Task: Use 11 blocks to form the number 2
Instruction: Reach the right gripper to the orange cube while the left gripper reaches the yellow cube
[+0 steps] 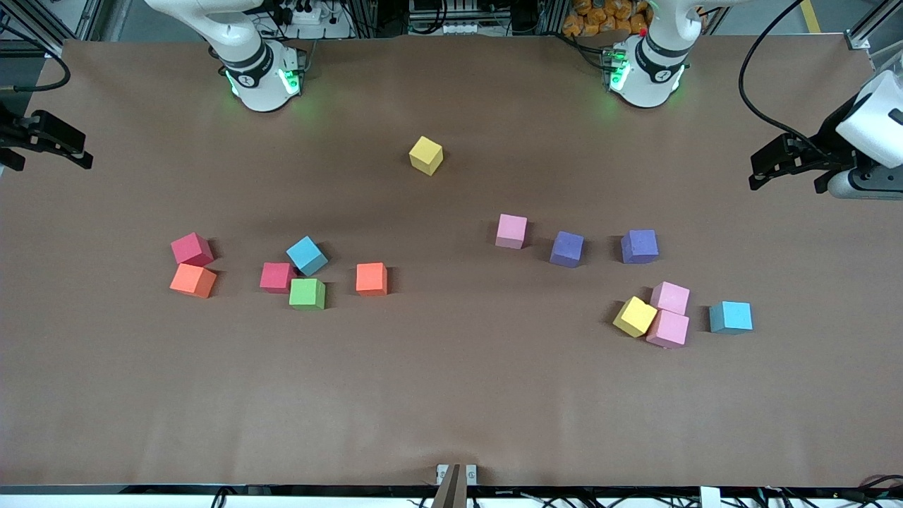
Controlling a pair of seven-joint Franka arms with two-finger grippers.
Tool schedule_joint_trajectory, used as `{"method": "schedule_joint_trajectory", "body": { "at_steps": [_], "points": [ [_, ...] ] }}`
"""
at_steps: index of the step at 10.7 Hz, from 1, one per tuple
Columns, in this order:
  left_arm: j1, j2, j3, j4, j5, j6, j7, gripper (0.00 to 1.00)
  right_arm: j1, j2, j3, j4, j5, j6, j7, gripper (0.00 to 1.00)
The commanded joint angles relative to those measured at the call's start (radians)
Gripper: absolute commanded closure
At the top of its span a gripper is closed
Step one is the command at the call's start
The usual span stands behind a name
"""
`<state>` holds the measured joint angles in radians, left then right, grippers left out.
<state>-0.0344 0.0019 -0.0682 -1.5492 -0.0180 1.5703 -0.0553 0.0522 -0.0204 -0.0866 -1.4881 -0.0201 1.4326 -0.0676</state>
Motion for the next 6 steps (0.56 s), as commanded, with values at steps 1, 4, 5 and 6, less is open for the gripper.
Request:
{"method": "schedule_joint_trajectory", "body": {
  "at_steps": [1,4,5,6],
  "points": [
    [-0.015,-0.019,0.010,-0.006,-0.022,-0.015,-0.015,0.00,-0.014,0.010,0.011,0.019,0.003,-0.015,-0.012,0.00],
    [-0.018,-0.011,0.013,-0.008,-0.022,-0.013,-0.031,0.00,-0.014,0.008,0.011,0.017,0.003,-0.014,-0.012,0.00],
    [-0.021,-0.011,0.005,-0.014,-0.022,-0.013,-0.040,0.00,-0.014,0.010,0.011,0.015,0.003,-0.014,-0.012,0.00],
    [-0.053,-0.008,0.005,-0.020,-0.023,-0.009,-0.049,0.00,-0.009,0.016,0.011,0.012,0.003,-0.015,-0.015,0.00]
  ]
}}
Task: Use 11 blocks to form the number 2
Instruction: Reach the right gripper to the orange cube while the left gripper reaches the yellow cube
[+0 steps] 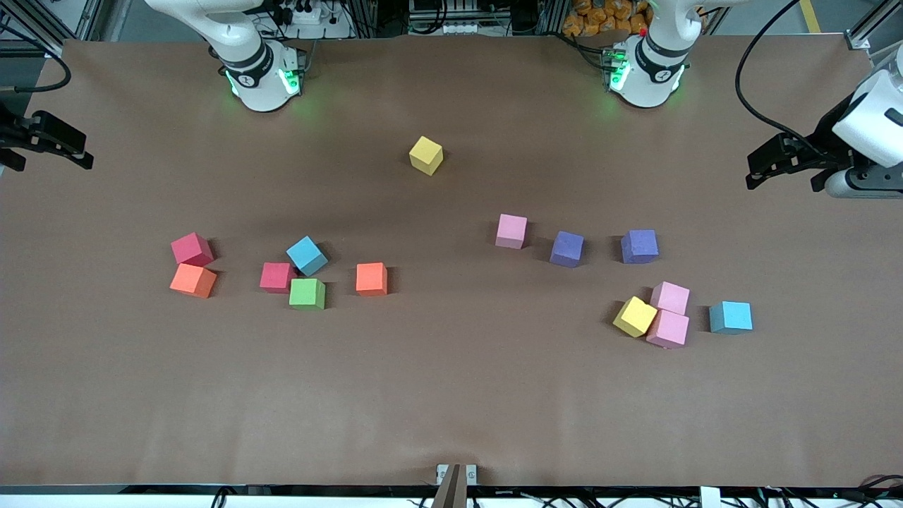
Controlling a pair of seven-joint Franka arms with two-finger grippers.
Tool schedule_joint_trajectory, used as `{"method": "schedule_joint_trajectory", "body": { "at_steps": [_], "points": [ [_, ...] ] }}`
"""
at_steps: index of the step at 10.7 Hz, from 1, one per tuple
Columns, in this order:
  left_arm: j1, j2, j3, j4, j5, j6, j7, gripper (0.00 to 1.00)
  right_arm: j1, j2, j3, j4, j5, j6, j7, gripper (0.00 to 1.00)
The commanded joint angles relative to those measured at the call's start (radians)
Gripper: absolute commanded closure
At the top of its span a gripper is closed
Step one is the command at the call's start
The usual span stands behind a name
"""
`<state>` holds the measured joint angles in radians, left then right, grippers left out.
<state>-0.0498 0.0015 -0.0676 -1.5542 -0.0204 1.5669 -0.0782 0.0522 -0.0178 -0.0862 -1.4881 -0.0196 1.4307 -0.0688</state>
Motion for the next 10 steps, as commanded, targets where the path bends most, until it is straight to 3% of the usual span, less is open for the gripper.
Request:
{"method": "schedule_joint_trajectory", "body": {
  "at_steps": [1,3,6,10],
  "points": [
    [-0.077,-0.006,0.002,-0.032,-0.020,0.005,-0.091,0.00,-0.002,0.039,0.016,0.012,0.004,-0.010,-0.014,0.00],
    [-0.123,-0.015,-0.062,-0.094,-0.013,0.037,-0.175,0.00,0.020,0.093,0.017,0.012,0.006,-0.003,-0.014,0.00],
    [-0.122,-0.014,-0.202,-0.180,-0.009,0.085,-0.209,0.00,0.046,0.172,0.020,0.011,0.082,-0.001,-0.016,0.00],
    [-0.105,-0.011,-0.464,-0.401,-0.007,0.328,-0.355,0.00,0.144,0.235,0.025,-0.118,0.144,0.141,-0.014,0.00]
  ]
}}
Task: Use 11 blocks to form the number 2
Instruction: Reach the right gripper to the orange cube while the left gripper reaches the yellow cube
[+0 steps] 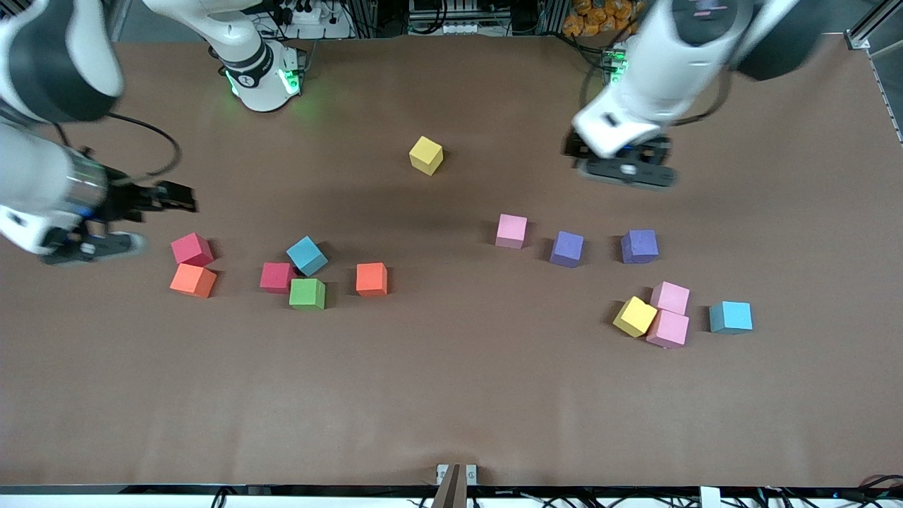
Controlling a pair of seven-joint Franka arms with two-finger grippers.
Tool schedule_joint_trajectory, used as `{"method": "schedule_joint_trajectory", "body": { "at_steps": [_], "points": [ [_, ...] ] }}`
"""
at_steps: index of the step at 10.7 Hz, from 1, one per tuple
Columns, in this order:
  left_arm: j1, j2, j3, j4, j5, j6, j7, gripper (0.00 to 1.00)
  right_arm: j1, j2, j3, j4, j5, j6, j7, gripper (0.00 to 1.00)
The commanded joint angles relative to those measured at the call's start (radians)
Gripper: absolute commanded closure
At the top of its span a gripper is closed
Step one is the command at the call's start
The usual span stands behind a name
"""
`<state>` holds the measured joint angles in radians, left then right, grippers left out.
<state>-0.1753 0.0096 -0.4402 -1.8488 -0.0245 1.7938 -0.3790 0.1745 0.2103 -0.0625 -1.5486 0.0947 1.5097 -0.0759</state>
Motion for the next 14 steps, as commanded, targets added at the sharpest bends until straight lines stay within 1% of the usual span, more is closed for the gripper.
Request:
{"method": "schedule_joint_trajectory", "body": {
  "at_steps": [1,2,3,4,5,6,8,9,10,12,13,14],
  "points": [
    [0.019,-0.016,-0.147,-0.154,-0.003,0.149,-0.073,0.00,0.042,0.033,0.001,-0.070,0.049,0.104,-0.001,0.00],
    [0.017,-0.013,-0.211,-0.180,-0.005,0.171,-0.101,0.00,0.072,0.065,0.003,-0.070,0.063,0.145,0.004,0.00],
    [-0.001,-0.005,-0.238,-0.188,-0.015,0.171,-0.166,0.00,0.094,0.096,0.001,-0.070,0.077,0.194,0.010,0.00],
    [-0.031,0.013,-0.241,-0.188,-0.021,0.171,-0.185,0.00,0.114,0.136,0.003,-0.068,0.097,0.249,0.031,0.00],
    [-0.074,0.065,-0.242,-0.185,-0.025,0.191,-0.196,0.00,0.138,0.171,0.001,-0.070,0.118,0.312,0.063,0.00],
    [-0.096,0.128,-0.255,-0.185,-0.025,0.246,-0.208,0.00,0.170,0.207,0.003,-0.070,0.128,0.380,0.129,0.00],
    [-0.176,0.222,-0.264,-0.167,-0.011,0.305,-0.334,0.00,0.230,0.269,0.001,-0.070,0.128,0.507,0.204,0.00],
    [-0.205,0.280,-0.264,-0.146,-0.002,0.318,-0.345,0.00,0.253,0.299,0.001,-0.070,0.128,0.553,0.228,0.00],
    [-0.237,0.347,-0.264,-0.106,0.046,0.338,-0.350,0.00,0.278,0.326,0.001,-0.073,0.128,0.588,0.254,0.00],
    [-0.295,0.471,-0.264,-0.015,0.197,0.348,-0.365,0.00,0.319,0.360,0.001,-0.093,0.128,0.638,0.329,0.00],
    [-0.315,0.495,-0.264,0.009,0.227,0.355,-0.368,0.00,0.327,0.360,0.003,-0.138,0.129,0.693,0.341,0.00],
    [-0.322,0.501,-0.261,0.008,0.230,0.390,-0.368,0.00,0.341,0.360,0.003,-0.175,0.129,0.746,0.352,0.00]
  ]
}}
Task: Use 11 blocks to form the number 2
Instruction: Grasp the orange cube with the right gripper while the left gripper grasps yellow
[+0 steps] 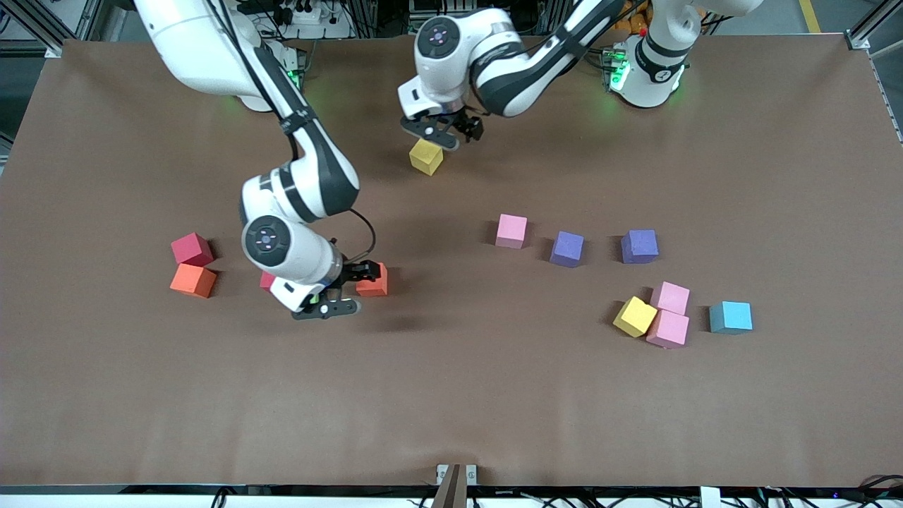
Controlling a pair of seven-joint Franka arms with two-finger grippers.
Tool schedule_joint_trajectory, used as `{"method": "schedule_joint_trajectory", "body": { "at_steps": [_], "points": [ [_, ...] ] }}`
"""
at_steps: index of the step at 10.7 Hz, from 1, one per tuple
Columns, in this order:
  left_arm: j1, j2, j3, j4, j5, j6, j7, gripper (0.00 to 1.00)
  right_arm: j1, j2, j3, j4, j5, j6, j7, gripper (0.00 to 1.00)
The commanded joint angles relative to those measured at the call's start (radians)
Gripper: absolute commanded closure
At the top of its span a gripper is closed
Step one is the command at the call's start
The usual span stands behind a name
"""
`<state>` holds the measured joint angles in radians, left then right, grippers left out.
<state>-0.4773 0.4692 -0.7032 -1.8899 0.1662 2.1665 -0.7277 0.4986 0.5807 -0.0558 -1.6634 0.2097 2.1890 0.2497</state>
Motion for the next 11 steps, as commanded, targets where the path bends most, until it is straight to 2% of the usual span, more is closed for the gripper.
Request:
{"method": "schedule_joint_trajectory", "body": {
  "at_steps": [1,4,9,11],
  "points": [
    [-0.036,0.067,0.011,0.049,0.044,0.048,-0.019,0.00,0.024,-0.010,-0.004,-0.088,0.014,0.104,0.037,0.00],
    [-0.162,0.106,0.117,0.052,0.050,0.148,-0.074,0.00,0.049,-0.007,-0.003,-0.130,0.014,0.176,0.071,0.00],
    [-0.201,0.164,0.149,0.074,0.118,0.167,-0.105,0.00,0.075,0.030,-0.003,-0.163,0.014,0.303,0.085,0.00],
    [-0.248,0.192,0.197,0.100,0.121,0.171,-0.111,0.00,0.077,0.030,-0.003,-0.174,0.014,0.311,0.086,0.01]
  ]
}}
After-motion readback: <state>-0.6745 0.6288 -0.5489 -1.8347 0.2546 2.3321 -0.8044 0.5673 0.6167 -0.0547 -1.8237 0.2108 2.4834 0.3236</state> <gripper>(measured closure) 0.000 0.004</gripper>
